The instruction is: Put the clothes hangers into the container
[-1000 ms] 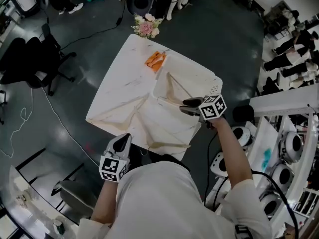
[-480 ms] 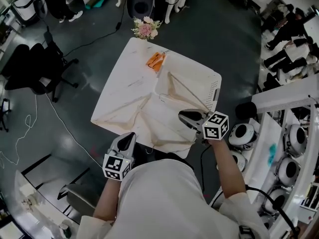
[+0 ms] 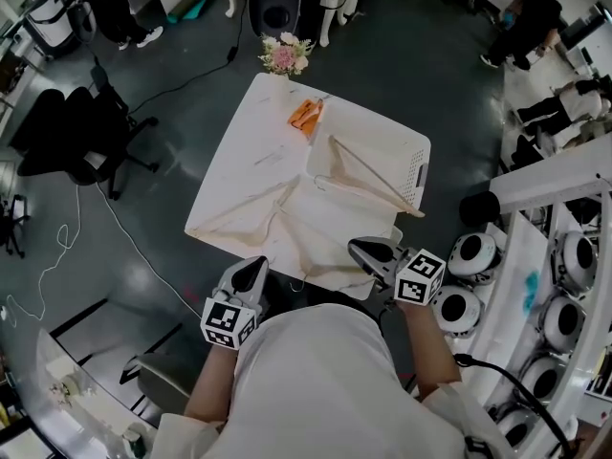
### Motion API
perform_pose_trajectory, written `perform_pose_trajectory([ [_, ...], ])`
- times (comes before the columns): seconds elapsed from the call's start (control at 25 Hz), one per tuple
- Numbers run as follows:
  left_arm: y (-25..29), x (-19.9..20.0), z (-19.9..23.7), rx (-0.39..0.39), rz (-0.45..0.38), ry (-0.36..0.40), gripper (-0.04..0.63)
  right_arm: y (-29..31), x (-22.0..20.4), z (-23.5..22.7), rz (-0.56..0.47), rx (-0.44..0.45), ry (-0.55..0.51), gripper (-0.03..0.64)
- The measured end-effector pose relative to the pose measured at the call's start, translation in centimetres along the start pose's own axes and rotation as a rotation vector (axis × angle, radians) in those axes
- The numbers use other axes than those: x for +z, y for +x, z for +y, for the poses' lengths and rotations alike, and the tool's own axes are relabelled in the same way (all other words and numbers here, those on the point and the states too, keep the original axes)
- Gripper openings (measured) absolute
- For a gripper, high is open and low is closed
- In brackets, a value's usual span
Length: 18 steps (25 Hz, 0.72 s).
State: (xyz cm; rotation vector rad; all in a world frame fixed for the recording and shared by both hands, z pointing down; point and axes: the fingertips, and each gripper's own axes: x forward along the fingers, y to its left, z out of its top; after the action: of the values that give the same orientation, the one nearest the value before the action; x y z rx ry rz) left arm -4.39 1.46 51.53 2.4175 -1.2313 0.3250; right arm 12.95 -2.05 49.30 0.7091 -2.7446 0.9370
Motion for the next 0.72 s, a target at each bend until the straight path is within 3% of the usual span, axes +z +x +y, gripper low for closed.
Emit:
perform_pose_trajectory([
  [0.48,-0.7,1.4,-0.9,-0.063,-0.052,-0.007,0.002,-0.1,-1.9,1.9,-0.017,-0.061,-0.021,0.003],
  [0.72,-0.6,1.2,-1.0,-0.059,-0.052,0.012,0.003,0.0,-2.9,1.9,-0.017,-0.067,-0.006,0.003],
])
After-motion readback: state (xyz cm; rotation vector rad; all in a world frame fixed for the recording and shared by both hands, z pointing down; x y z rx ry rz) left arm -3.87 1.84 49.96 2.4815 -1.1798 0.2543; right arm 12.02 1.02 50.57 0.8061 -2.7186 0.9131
